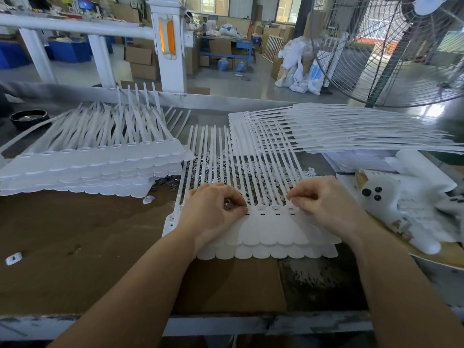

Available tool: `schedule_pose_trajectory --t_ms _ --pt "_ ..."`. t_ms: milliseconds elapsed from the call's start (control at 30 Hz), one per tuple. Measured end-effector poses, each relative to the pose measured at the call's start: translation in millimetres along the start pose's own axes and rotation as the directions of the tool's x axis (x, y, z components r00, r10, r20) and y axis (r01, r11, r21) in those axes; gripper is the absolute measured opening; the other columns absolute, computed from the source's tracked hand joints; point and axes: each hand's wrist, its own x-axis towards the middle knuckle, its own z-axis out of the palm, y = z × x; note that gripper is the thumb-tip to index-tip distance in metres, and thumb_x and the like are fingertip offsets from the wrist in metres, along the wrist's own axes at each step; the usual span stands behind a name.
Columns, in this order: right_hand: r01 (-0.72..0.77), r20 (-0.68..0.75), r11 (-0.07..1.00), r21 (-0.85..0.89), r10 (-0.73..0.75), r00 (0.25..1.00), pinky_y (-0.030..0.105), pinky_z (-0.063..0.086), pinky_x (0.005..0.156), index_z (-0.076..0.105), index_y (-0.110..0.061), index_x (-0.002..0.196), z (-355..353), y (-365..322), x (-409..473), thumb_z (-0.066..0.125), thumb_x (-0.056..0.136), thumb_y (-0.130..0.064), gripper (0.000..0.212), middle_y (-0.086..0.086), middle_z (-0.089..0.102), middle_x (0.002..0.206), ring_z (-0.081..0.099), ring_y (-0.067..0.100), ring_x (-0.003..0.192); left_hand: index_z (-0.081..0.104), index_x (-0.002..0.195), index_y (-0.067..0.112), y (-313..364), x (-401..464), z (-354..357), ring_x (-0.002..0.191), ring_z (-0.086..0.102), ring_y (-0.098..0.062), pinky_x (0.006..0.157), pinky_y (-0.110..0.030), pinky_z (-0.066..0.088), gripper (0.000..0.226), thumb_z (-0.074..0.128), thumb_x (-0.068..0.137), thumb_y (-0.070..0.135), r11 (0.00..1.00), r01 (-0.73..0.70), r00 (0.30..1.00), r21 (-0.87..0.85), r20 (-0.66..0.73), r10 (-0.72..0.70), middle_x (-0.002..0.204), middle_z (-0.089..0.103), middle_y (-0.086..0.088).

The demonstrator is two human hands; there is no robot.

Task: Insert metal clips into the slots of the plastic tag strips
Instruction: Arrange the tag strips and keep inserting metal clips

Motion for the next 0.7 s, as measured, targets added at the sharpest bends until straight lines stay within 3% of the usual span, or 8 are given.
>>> schedule_pose_trajectory --t_ms 133,300,400,533,700 --pt "-0.071 -0.13 0.997 0.03 0.074 0.989 0.018 0.047 0.059 0.068 -0.012 0.082 -11 8 2 0.067 0.082 -0.003 0.009 0.001 0.067 0.073 0.061 0.013 0.062 0.051 0.065 0.049 -1 0 0 0.091 0.051 -0.006 0.095 -0.039 0.04 0.026 0.07 0.079 0.038 1.0 -0.001 1.0 -0.006 0.004 0.001 0.078 0.053 0.027" --pt "-0.149 -0.135 0.988 -0.029 0.144 0.98 0.029 0.054 0.071 0.068 -0.011 0.081 -21 14 5 0.067 0.083 -0.003 0.008 0.008 0.068 0.076 0.066 0.021 0.07 0.052 0.064 0.048 0 0 0 0.091 0.051 -0.006 0.095 -0.04 0.04 0.025 0.069 0.079 0.037 1.0 0.005 1.0 -0.006 0.004 -0.005 0.078 0.054 0.025" --pt "-0.17 -0.104 0.979 -0.11 0.159 0.982 0.025 0.05 0.067 0.071 -0.01 0.083 -22 16 7 0.066 0.084 -0.005 0.007 0.003 0.066 0.074 0.061 0.012 0.066 0.052 0.064 0.048 0 0 0 0.09 0.052 -0.007 0.094 -0.042 0.041 0.025 0.07 0.079 0.037 1.0 0.007 1.0 -0.019 0.007 -0.007 0.079 0.055 0.025" --pt "-0.199 -0.09 0.963 -0.18 0.185 0.979 0.029 0.047 0.074 0.073 -0.007 0.088 -23 17 9 0.065 0.085 -0.007 0.008 -0.001 0.063 0.08 0.052 0.006 0.068 0.053 0.065 0.049 1 0 0 0.091 0.052 -0.007 0.094 -0.042 0.042 0.024 0.069 0.079 0.038 1.0 0.006 1.0 -0.015 0.007 -0.006 0.081 0.055 0.025" --pt "-0.26 -0.054 0.934 -0.243 0.255 0.966 0.019 0.038 0.053 0.073 -0.008 0.085 -25 19 11 0.064 0.086 -0.011 0.009 -0.004 0.059 0.066 0.051 0.007 0.058 0.052 0.065 0.048 1 0 0 0.091 0.053 -0.008 0.095 -0.041 0.041 0.025 0.07 0.079 0.037 1.0 0.008 1.0 -0.013 0.002 -0.008 0.079 0.054 0.026"
